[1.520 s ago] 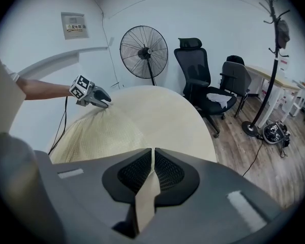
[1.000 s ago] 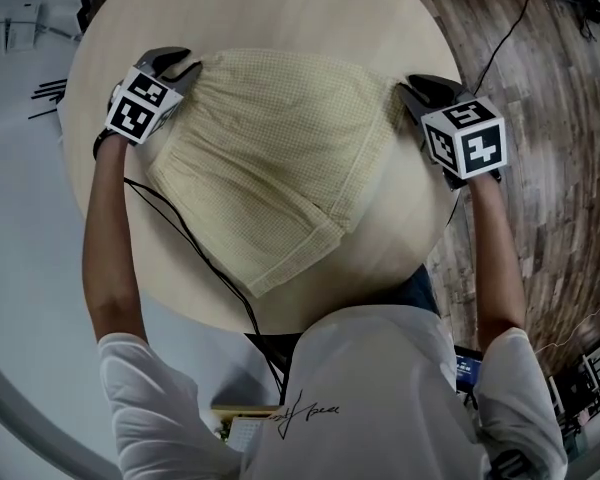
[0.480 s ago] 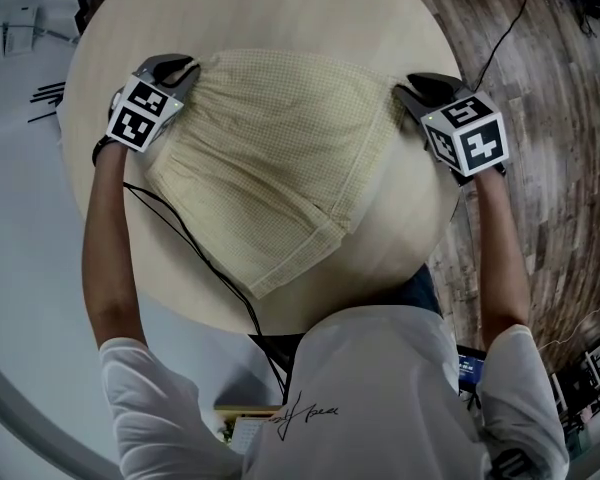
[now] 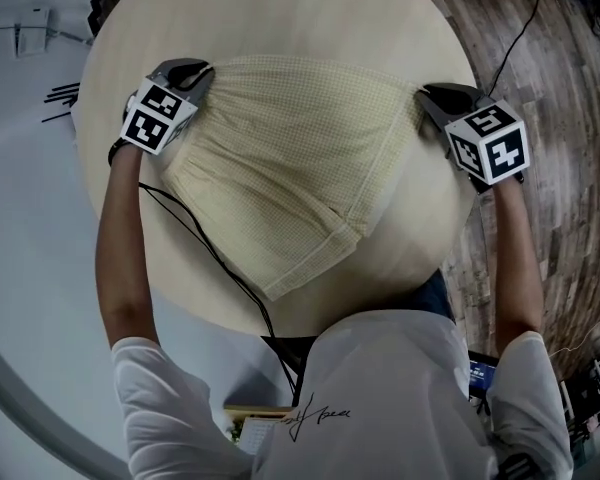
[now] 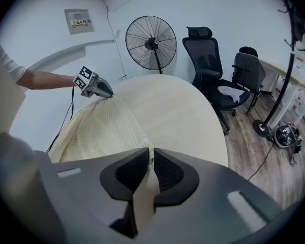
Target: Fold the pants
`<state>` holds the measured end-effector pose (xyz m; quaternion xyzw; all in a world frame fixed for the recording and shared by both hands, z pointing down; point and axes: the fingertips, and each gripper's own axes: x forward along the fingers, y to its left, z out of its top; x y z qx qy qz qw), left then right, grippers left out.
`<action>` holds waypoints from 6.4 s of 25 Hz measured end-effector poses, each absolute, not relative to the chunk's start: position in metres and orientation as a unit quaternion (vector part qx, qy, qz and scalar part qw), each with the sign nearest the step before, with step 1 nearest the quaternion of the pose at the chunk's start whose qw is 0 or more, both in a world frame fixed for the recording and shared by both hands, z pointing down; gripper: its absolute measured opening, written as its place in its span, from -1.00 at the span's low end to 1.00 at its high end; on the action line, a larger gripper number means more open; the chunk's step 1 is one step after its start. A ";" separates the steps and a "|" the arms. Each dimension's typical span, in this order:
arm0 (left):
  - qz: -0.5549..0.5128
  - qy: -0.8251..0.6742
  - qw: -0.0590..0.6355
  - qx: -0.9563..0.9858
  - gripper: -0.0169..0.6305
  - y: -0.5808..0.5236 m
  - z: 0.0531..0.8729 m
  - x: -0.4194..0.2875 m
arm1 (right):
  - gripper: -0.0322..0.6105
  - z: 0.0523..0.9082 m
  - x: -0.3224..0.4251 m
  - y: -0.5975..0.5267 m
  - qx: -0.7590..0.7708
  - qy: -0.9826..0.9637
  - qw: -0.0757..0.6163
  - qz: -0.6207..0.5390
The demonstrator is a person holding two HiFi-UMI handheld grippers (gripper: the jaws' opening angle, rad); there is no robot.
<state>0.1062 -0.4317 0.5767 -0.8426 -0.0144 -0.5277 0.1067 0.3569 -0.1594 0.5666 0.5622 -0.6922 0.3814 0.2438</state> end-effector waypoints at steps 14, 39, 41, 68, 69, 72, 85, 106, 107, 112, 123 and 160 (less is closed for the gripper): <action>-0.536 -0.007 0.127 -0.835 -0.67 -0.432 0.562 0.101 | -0.84 0.542 0.350 -0.159 0.568 -0.703 0.220 0.366; -0.514 0.029 0.184 -0.837 -0.67 -0.412 0.508 0.076 | -0.85 0.460 0.293 -0.112 0.541 -0.752 0.190 0.325; -0.513 0.033 0.187 -0.837 -0.67 -0.408 0.504 0.072 | -0.85 0.454 0.289 -0.108 0.539 -0.754 0.191 0.322; -0.469 0.055 0.208 -0.857 -0.68 -0.371 0.453 0.021 | -0.86 0.389 0.206 -0.054 0.541 -0.762 0.211 0.286; -0.468 0.056 0.209 -0.857 -0.68 -0.370 0.452 0.020 | -0.86 0.387 0.202 -0.052 0.541 -0.762 0.212 0.286; -0.465 0.061 0.211 -0.857 -0.68 -0.367 0.450 0.017 | -0.86 0.380 0.189 -0.044 0.534 -0.767 0.219 0.280; -0.458 0.082 0.210 -0.860 -0.68 -0.359 0.451 -0.018 | -0.86 0.366 0.117 -0.024 0.489 -0.797 0.237 0.263; -0.458 0.102 0.207 -0.859 -0.68 -0.367 0.462 -0.064 | -0.86 0.388 -0.012 -0.012 0.338 -0.858 0.282 0.264; -0.457 0.102 0.207 -0.859 -0.68 -0.367 0.462 -0.064 | -0.86 0.392 -0.017 -0.009 0.331 -0.859 0.285 0.268; -0.444 0.108 0.208 -0.865 -0.68 -0.368 0.462 -0.063 | -0.86 0.408 -0.042 0.001 0.292 -0.864 0.298 0.281; -0.441 0.107 0.211 -0.866 -0.68 -0.367 0.475 -0.073 | -0.86 0.435 -0.087 0.004 0.232 -0.872 0.325 0.283; -0.421 0.212 0.083 -0.878 -0.52 -0.359 0.495 -0.168 | -0.75 0.505 -0.148 0.023 0.092 -0.863 0.390 0.307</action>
